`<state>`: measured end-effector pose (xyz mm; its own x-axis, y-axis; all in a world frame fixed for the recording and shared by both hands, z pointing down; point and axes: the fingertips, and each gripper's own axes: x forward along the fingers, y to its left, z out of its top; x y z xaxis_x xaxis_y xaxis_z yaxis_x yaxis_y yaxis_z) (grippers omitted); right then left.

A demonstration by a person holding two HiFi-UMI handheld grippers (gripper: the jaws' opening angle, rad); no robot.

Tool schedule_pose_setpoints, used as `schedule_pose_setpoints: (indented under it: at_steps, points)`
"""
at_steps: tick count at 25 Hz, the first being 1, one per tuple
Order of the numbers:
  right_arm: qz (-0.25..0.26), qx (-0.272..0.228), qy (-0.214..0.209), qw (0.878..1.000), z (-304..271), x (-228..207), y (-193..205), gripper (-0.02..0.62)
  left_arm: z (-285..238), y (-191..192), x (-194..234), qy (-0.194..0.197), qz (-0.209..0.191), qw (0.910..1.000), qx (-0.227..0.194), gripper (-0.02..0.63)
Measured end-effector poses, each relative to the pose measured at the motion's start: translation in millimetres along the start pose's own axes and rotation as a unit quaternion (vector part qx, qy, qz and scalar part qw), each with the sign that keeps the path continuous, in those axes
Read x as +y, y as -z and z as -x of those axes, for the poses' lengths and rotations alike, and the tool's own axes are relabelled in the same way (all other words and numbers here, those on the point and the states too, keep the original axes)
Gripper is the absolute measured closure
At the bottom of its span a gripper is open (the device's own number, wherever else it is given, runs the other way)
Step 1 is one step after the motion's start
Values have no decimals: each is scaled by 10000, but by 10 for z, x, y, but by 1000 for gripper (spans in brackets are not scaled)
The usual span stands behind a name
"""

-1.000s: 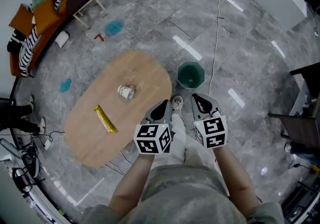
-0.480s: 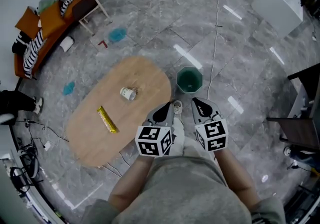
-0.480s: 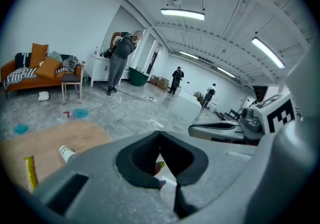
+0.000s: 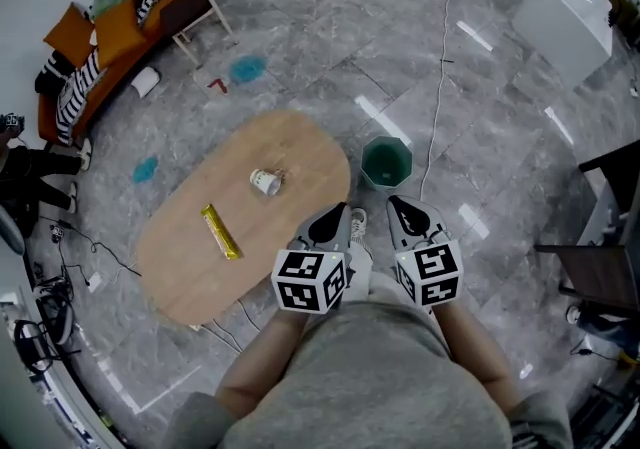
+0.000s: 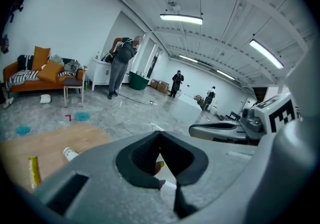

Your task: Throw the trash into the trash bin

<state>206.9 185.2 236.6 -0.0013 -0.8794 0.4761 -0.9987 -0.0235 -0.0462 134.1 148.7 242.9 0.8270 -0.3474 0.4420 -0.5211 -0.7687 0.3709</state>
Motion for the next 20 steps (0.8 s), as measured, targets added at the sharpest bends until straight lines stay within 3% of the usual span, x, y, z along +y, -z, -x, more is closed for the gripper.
schedule_pose_setpoints:
  at_steps: [10,20]
  points:
    - [266,-32,-496,9984,-79,386,-118,584,313,-27,226,-422,212,9986,-255,606]
    - [544,8,-1160,9918,-290,875,-187,584,684,14,659,-1061,563,9914,-522,606]
